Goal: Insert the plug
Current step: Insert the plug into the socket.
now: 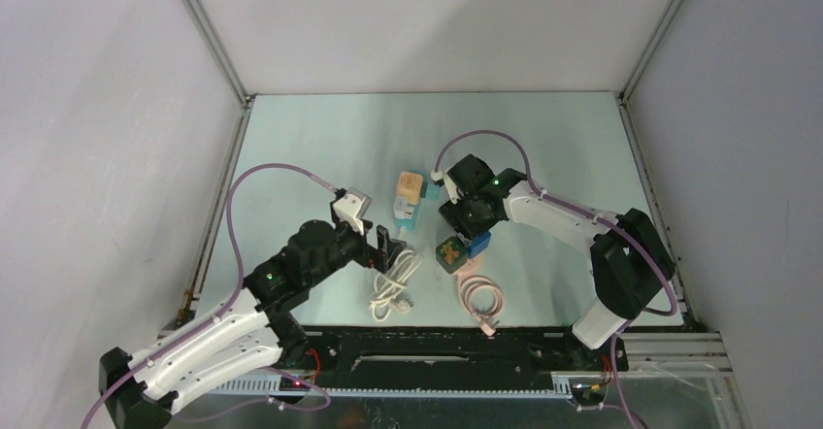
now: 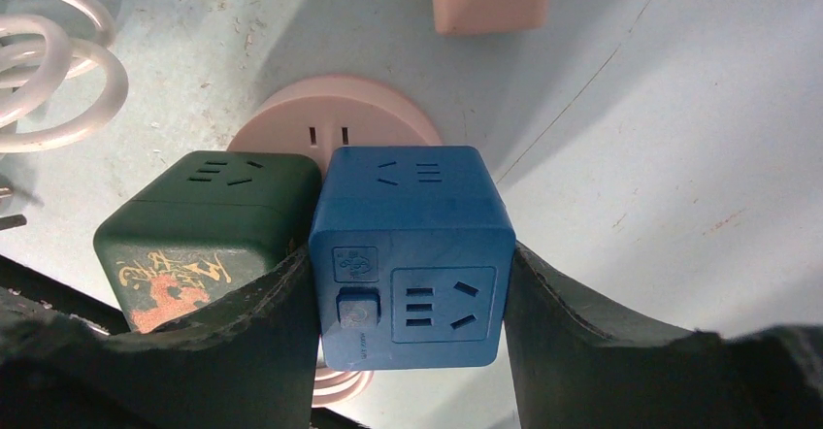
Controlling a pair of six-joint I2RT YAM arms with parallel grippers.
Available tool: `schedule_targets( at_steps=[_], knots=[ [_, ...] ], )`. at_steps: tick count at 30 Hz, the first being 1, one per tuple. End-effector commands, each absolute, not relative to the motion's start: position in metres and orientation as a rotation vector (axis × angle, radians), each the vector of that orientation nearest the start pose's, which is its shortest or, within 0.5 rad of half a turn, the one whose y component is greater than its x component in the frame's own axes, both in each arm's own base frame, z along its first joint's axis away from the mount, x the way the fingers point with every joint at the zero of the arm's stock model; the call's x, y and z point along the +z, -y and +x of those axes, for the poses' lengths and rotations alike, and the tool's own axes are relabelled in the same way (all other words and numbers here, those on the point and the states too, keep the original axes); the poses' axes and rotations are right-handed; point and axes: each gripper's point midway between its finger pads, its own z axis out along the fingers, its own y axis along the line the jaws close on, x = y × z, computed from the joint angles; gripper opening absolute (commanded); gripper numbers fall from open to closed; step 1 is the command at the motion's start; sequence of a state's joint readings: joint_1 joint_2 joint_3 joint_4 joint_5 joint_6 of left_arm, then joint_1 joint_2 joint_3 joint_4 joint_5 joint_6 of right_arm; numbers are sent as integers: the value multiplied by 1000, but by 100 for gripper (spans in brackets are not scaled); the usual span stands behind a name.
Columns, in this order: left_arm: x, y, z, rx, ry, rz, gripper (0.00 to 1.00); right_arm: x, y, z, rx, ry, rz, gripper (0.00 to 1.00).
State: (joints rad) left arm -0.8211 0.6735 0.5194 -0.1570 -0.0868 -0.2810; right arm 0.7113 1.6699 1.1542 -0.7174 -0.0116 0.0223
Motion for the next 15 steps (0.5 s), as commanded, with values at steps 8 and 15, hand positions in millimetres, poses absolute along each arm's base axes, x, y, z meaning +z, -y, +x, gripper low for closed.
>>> schedule_targets(
  at_steps=[8, 15],
  knots=[
    [198, 212, 209, -682, -1838, 417, 100, 35, -206, 234, 73, -2769, -949, 33],
    [197, 215, 211, -686, -1843, 416, 100, 79, -227, 262, 177, -2688, -826, 71]
  ],
)
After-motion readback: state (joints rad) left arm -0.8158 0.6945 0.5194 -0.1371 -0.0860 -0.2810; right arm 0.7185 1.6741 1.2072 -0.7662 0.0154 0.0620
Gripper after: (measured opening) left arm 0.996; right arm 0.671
